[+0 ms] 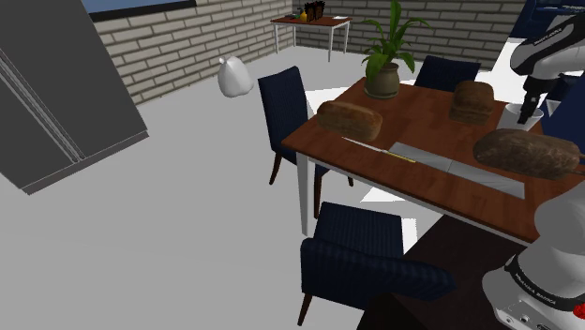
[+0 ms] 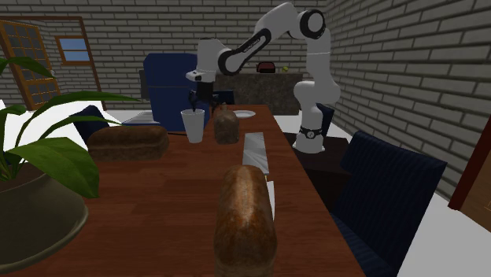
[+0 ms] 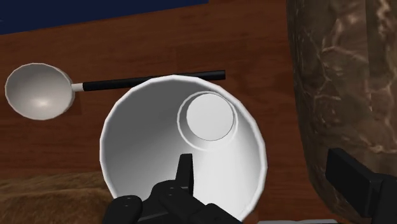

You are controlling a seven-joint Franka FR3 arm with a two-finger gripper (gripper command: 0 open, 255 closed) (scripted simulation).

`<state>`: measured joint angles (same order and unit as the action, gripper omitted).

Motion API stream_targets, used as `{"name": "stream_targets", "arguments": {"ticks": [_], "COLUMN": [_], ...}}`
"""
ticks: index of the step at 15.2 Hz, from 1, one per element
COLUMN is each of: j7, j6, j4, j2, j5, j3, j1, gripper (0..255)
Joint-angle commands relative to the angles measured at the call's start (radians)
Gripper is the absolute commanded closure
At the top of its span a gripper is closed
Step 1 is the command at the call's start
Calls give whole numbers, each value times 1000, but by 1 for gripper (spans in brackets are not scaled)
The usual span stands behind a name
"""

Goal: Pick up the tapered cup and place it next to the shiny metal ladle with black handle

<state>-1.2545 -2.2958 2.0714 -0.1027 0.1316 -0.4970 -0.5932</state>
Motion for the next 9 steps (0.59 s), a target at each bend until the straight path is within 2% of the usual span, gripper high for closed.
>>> {"name": "stream_targets", "arguments": {"ticks": [1,2,9], "j7": [15,20,20], "j6": [57,82,82], "j4": [-18,-29,-29], "j2": [38,53,53], "j5": [19,26,26], "j3": [2,4,4], "j1": [10,13,13], "gripper": [0,0,0]}}
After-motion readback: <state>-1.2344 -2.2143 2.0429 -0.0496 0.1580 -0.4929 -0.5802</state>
